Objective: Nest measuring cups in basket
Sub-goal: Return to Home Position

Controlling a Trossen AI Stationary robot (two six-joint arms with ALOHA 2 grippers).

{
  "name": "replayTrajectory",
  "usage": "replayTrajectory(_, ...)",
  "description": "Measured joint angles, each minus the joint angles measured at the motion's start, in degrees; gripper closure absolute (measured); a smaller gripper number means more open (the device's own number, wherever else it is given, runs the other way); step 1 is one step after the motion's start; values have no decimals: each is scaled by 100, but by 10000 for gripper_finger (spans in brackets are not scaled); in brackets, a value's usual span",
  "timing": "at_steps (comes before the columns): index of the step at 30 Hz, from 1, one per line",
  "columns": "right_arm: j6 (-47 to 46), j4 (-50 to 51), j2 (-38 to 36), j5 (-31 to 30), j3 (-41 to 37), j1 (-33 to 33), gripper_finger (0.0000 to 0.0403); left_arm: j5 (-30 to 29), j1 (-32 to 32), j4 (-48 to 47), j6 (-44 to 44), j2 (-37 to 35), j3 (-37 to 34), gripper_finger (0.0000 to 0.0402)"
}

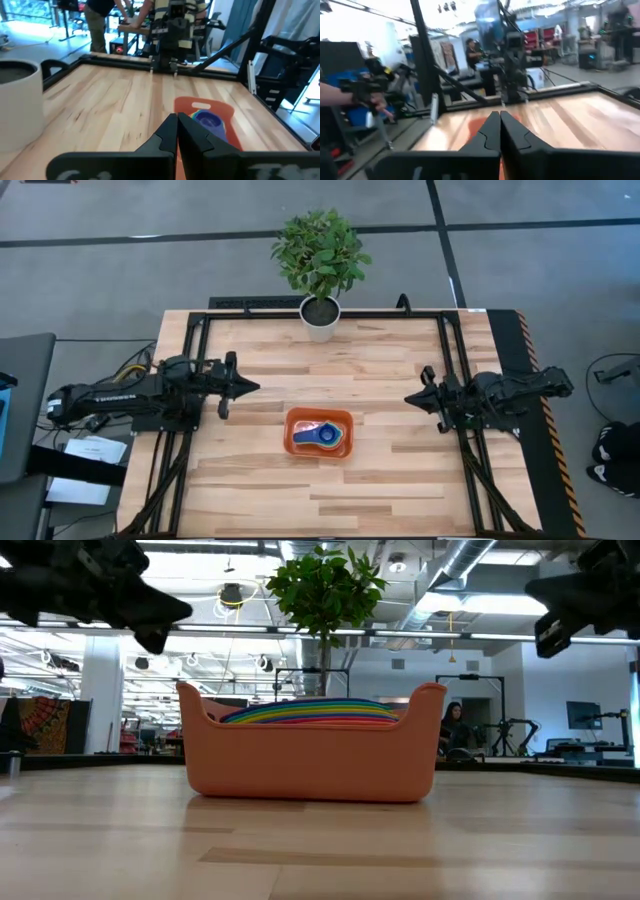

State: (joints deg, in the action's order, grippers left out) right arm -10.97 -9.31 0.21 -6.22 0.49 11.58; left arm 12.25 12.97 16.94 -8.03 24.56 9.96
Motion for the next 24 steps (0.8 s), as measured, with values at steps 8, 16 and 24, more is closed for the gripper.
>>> replayTrajectory(8,276,125,-10,-184,-2,31,393,-825,-496,-1034,244,-738,0,401)
replayTrajectory(16,119,157,-9,-269,-7,-152,382,-981,-781,-207,-22,-902,-796,401)
replayTrajectory(24,42,283,-9,-69,-9,-154,384,-997,-939,-452,151,-1364,-894,401)
